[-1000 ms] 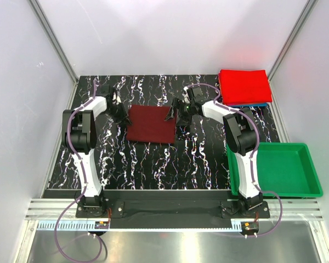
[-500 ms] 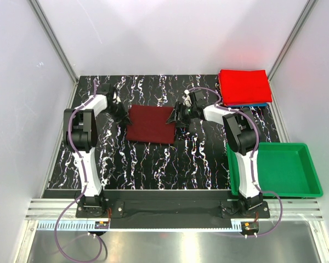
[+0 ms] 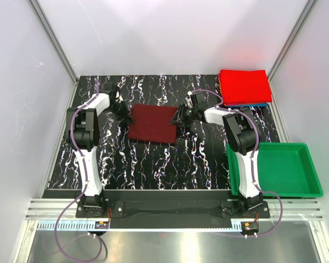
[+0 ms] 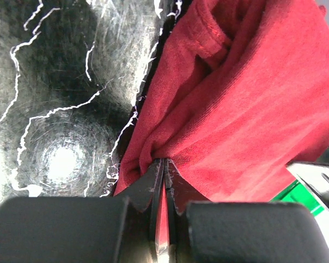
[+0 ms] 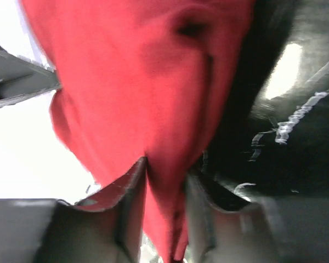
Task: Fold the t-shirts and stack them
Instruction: Neatly place the folded tshirt to the corner
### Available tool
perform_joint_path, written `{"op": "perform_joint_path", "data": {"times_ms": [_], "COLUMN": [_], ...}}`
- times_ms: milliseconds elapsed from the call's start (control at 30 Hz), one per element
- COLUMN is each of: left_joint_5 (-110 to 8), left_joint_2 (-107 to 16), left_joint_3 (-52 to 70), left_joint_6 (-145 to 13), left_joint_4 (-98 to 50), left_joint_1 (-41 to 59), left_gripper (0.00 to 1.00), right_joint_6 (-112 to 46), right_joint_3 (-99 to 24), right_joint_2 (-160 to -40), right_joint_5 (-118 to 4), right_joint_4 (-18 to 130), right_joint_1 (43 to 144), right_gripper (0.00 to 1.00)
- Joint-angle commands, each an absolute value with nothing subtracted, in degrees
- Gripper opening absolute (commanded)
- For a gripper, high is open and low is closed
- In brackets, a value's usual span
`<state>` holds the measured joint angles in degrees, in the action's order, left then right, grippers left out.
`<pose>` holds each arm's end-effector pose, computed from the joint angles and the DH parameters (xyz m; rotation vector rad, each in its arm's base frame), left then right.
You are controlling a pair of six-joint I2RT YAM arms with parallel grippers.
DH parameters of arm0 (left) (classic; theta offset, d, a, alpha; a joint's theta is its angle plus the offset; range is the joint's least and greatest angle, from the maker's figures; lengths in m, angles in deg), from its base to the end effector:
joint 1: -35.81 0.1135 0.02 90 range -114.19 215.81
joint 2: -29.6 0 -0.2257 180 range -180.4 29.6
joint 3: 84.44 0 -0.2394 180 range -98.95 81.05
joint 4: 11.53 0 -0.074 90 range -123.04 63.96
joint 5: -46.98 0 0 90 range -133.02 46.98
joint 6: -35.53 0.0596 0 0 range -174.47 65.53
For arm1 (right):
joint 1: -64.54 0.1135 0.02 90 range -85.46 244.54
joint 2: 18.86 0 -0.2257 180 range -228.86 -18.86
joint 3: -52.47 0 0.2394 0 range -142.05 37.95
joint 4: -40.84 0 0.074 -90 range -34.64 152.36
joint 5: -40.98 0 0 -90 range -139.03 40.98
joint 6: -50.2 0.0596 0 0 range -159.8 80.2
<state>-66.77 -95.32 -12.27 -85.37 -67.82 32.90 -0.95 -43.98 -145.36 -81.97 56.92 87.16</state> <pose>0.4130 -0.0450 0.1050 -0.6155 2.8383 -0.7073 0.4005 0.2020 0.0856 0.0587 2.5398 1.1604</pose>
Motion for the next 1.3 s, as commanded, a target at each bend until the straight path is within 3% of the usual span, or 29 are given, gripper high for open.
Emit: {"op": "perform_joint_path", "data": {"times_ms": [0, 33, 133, 333, 567, 667, 700, 833, 1000, 1033, 1167, 1267], "left_joint_5": [-64.1, -64.4, -65.0, -68.9, -73.7, -73.2, -73.5, -74.7, -74.2, -73.4, -72.6, -72.3], "left_joint_2": [-98.1, -98.8, -101.3, -105.1, -109.6, -107.3, -106.0, -102.4, -98.1, -97.5, -95.7, -96.1], "left_joint_3": [-13.2, -14.6, -18.6, -23.7, -35.1, -35.9, -35.8, -33.5, -27.4, -26.2, -21.1, -20.7], "left_joint_6": [-86.6, -86.9, -88.9, -97.1, -103.1, -102.7, -102.9, -103.5, -99.7, -97.6, -95.3, -93.8], "left_joint_4": [-68.1, -67.8, -67.6, -61.2, -58.7, -58.5, -58.3, -57.8, -59.6, -60.8, -61.4, -62.8], "left_joint_1": [31.9, 31.8, 30.2, 27.4, 25.4, 26.5, 27.5, 29.9, 31.5, 31.5, 31.5, 31.5], "left_gripper": [0.07, 0.07, 0.07, 0.07, 0.1, 0.22, 0.3, 0.36, 0.36, 0.36, 0.36, 0.35], "right_joint_6": [-1.7, -2.4, -5.5, -12.7, -20.5, -21.0, -21.3, -23.7, -23.7, -23.3, -22.0, -21.5], "right_joint_3": [-43.4, -44.2, -48.1, -60.2, -78.5, -81.6, -81.9, -85.2, -87.6, -87.9, -82.6, -78.4], "right_joint_2": [-145.3, -145.3, -145.8, -148.1, -154.6, -156.2, -156.4, -157.9, -162.4, -163.0, -160.6, -158.2], "right_joint_5": [-76.5, -76.3, -73.8, -72.1, -72.9, -73.4, -73.6, -75.7, -79.2, -80.2, -82.6, -82.3], "right_joint_4": [59.0, 61.0, 66.8, 78.1, 91.3, 93.7, 94.1, 95.4, 95.9, 95.6, 90.6, 87.3], "right_joint_1": [87.0, 86.5, 84.2, 79.4, 76.2, 74.3, 74.0, 72.6, 72.5, 72.6, 72.3, 71.2], "right_gripper": [0.37, 0.29, 0.19, 0.04, 0.0, 0.0, 0.0, 0.01, 0.12, 0.27, 0.64, 0.75]}}
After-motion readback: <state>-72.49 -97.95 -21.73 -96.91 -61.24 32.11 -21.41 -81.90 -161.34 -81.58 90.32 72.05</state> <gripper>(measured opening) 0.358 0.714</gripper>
